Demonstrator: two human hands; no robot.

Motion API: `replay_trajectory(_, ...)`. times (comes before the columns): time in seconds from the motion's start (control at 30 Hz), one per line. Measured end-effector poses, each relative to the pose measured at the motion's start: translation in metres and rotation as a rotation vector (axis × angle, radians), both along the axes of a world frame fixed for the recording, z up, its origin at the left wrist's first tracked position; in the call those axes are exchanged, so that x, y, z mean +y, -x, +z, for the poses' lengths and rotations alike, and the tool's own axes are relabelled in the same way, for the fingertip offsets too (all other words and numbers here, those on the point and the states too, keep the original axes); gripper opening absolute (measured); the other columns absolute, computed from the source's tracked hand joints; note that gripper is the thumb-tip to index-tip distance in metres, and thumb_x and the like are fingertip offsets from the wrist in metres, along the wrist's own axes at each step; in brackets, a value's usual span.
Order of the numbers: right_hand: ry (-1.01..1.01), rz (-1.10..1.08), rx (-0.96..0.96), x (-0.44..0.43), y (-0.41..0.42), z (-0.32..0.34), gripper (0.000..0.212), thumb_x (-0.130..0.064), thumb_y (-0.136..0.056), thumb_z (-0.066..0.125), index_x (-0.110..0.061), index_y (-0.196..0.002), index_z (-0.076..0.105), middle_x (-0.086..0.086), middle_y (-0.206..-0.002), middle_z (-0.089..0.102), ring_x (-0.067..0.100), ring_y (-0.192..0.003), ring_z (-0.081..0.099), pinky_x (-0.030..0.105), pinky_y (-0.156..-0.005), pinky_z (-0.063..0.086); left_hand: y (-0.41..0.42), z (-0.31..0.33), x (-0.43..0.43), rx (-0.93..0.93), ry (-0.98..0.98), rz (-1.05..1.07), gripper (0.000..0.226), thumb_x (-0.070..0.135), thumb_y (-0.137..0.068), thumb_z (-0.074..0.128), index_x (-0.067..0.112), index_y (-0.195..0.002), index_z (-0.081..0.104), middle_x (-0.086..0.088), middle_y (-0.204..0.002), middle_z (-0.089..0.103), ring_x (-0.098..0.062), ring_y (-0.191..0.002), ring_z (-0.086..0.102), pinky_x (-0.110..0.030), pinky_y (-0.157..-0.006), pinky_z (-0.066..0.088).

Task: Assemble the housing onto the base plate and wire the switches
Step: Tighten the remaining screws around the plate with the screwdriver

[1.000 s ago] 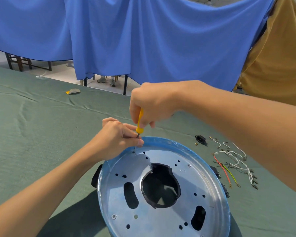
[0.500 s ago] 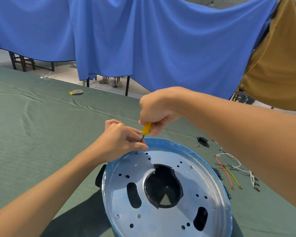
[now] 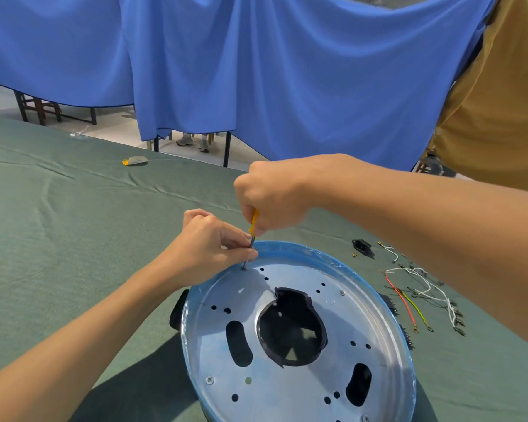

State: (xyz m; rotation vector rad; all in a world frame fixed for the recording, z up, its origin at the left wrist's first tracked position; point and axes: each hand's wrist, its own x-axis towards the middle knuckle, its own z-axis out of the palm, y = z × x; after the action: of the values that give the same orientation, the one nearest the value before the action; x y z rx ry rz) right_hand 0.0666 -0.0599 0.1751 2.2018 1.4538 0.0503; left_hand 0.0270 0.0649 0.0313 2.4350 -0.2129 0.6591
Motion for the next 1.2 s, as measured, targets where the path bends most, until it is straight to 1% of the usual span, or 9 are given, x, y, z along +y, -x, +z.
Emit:
replay_trajectory(0.17, 0.046, 0.004, -0.002, 0.008, 0.004, -0.002, 0.040, -0.027, -0.090, 0.059, -0.021, -0.058, 0.035, -0.004, -0.063, 0.044, 0.009, -0.060, 0.039, 0.029, -0.055, 0.034, 0.000, 0.002, -0.004, -0.018, 0.046, 0.029, 0.012, 0.039, -0.077, 0.079, 0.028, -0.074, 0.080, 0.019, -0.075, 0.074, 0.004, -0.091, 0.061, -0.029, -0.099, 0.021)
replay_trajectory(0.3, 0.096, -0.060, -0.050, 0.021, 0.014, -0.002, 0.018, -0.028, -0.086, 0.059, -0.014, -0.074, 0.058, -0.002, -0.068, 0.057, 0.016, -0.063, 0.052, 0.021, -0.037, 0.032, 0.001, 0.004, -0.005, 0.011, 0.084, 0.016, 0.015, 0.034, -0.077, 0.080, 0.021, -0.069, 0.079, 0.004, -0.073, 0.075, -0.021, -0.086, 0.066, -0.042, -0.105, 0.029)
replay_trajectory(0.43, 0.160, -0.165, -0.021, 0.034, 0.023, -0.007, 0.014, -0.023, -0.088, 0.060, -0.013, -0.089, 0.070, -0.001, -0.068, 0.058, 0.013, -0.051, 0.048, 0.009, -0.025, 0.024, 0.006, 0.006, -0.005, 0.059, 0.191, -0.033, 0.016, 0.030, -0.071, 0.087, 0.019, -0.078, 0.078, 0.008, -0.075, 0.076, -0.017, -0.087, 0.070, -0.052, -0.099, 0.043)
replay_trajectory(0.57, 0.189, -0.298, 0.053, 0.042, 0.021, -0.004, 0.022, -0.015, -0.093, 0.053, -0.009, -0.074, 0.061, 0.001, -0.070, 0.060, 0.010, -0.042, 0.046, 0.009, -0.027, 0.029, 0.006, 0.006, -0.004, 0.068, 0.203, -0.048, 0.009, 0.033, -0.072, 0.085, 0.028, -0.073, 0.079, 0.006, -0.075, 0.076, -0.020, -0.091, 0.067, -0.052, -0.099, 0.041)
replay_trajectory(0.7, 0.161, -0.431, 0.110, 0.044, 0.014, -0.002, 0.023, -0.017, -0.097, 0.050, -0.004, -0.084, 0.062, 0.002, -0.085, 0.064, 0.009, -0.026, 0.040, 0.008, -0.031, 0.031, 0.001, 0.001, -0.002, 0.054, 0.132, -0.039, 0.023, 0.038, -0.078, 0.079, 0.016, -0.073, 0.080, -0.007, -0.073, 0.072, -0.025, -0.083, 0.059, -0.046, -0.100, 0.034)
replay_trajectory(0.83, 0.149, -0.553, 0.196, 0.045, 0.009, 0.000, 0.022, -0.020, -0.099, 0.049, -0.003, -0.096, 0.064, 0.002, -0.086, 0.061, 0.012, -0.030, 0.035, 0.011, -0.036, 0.031, 0.000, -0.001, -0.001, 0.015, 0.073, -0.029, 0.021, 0.035, -0.083, 0.076, 0.023, -0.066, 0.076, -0.002, -0.057, 0.060, -0.011, -0.064, 0.042, -0.033, -0.087, 0.027)
replay_trajectory(1.0, 0.026, -0.710, 0.350, 0.032, 0.002, -0.001, 0.032, -0.015, -0.099, 0.044, 0.003, -0.114, 0.065, 0.005, -0.073, 0.053, 0.016, -0.052, 0.027, 0.023, -0.050, 0.025, 0.002, 0.004, -0.005, 0.042, 0.039, -0.032, 0.042, 0.038, -0.085, 0.072, 0.055, -0.051, 0.054, 0.010, -0.053, 0.057, -0.006, -0.064, 0.041, -0.030, -0.092, 0.021)
replay_trajectory(1.1, 0.025, -0.668, 0.312, 0.031, 0.006, -0.001, 0.035, -0.013, -0.097, 0.039, 0.003, -0.110, 0.068, 0.005, -0.075, 0.053, 0.017, -0.051, 0.030, 0.024, -0.049, 0.028, 0.002, 0.004, -0.005, 0.043, 0.016, -0.022, 0.037, 0.037, -0.084, 0.072, 0.054, -0.055, 0.056, 0.015, -0.058, 0.065, -0.006, -0.067, 0.048, -0.030, -0.090, 0.021)
replay_trajectory(1.2, 0.068, -0.556, 0.230, 0.032, 0.014, 0.000, 0.033, -0.013, -0.094, 0.039, -0.002, -0.090, 0.069, 0.001, -0.063, 0.058, 0.014, -0.030, 0.037, 0.015, -0.038, 0.032, 0.002, 0.003, -0.003, 0.027, 0.036, -0.041, 0.034, 0.032, -0.084, 0.075, 0.043, -0.053, 0.064, 0.020, -0.048, 0.053, -0.002, -0.062, 0.045, -0.033, -0.088, 0.024)
